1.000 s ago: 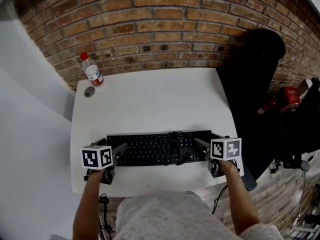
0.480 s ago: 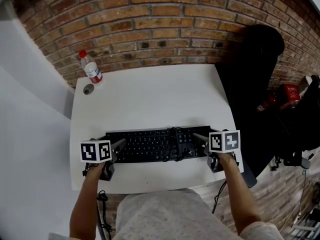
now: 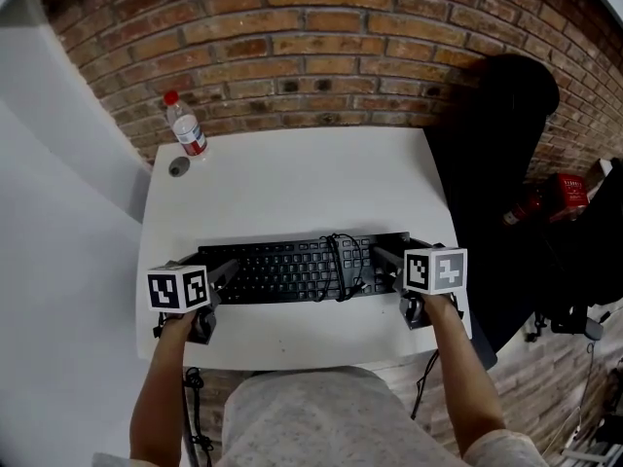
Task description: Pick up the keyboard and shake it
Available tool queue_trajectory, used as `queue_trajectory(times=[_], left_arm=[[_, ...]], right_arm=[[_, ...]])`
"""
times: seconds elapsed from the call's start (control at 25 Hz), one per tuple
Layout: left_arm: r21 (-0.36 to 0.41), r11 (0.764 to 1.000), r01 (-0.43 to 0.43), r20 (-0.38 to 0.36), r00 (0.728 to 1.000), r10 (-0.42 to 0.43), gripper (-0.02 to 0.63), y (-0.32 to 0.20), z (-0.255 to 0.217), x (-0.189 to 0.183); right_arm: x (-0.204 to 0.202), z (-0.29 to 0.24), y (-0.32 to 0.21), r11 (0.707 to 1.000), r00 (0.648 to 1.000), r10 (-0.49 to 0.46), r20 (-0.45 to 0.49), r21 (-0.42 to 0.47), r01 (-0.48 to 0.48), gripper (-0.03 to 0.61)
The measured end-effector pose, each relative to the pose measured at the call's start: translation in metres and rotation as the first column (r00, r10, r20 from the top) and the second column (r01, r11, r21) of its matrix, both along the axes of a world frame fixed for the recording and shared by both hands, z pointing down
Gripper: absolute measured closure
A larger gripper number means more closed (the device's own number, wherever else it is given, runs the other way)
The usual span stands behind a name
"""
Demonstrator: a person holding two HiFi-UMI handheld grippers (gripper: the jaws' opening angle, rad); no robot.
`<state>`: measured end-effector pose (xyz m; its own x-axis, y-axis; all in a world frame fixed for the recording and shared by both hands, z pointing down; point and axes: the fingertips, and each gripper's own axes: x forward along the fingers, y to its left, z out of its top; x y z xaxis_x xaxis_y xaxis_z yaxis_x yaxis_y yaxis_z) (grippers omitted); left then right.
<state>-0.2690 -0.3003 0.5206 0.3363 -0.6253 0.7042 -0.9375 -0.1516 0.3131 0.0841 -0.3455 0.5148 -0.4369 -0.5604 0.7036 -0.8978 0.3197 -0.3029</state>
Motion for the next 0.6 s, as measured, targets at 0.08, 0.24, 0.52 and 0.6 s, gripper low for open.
queue_trajectory(times=[0.08,0.24,0.52,0.6], left_arm=[[0.014,1.000,0.008,0.003,1.000,-0.008,0.242,-0.001,-0.004,-0.003],[0.033,0.999,0.011,0.011,1.000,-0.011,0.267,-0.003,-0.013,-0.005],[0.079,0.997,0.021,0.029,0.999,-0.023,0.270,-0.006,-0.024,-0.009],[0.108,0.994,0.021,0.027,0.999,-0.024,0.274,-0.008,-0.029,-0.010]], right_arm=[[-0.002,-0.004,-0.002,1.000,1.000,-0.005,0.005,0.016,0.005,0.213],[-0.003,-0.010,-0.005,0.999,1.000,-0.014,0.011,0.036,0.013,0.213],[-0.005,-0.018,-0.008,0.998,0.999,-0.035,0.030,0.060,0.033,0.222],[-0.006,-0.023,-0.010,0.996,0.998,-0.044,0.034,0.085,0.041,0.225]])
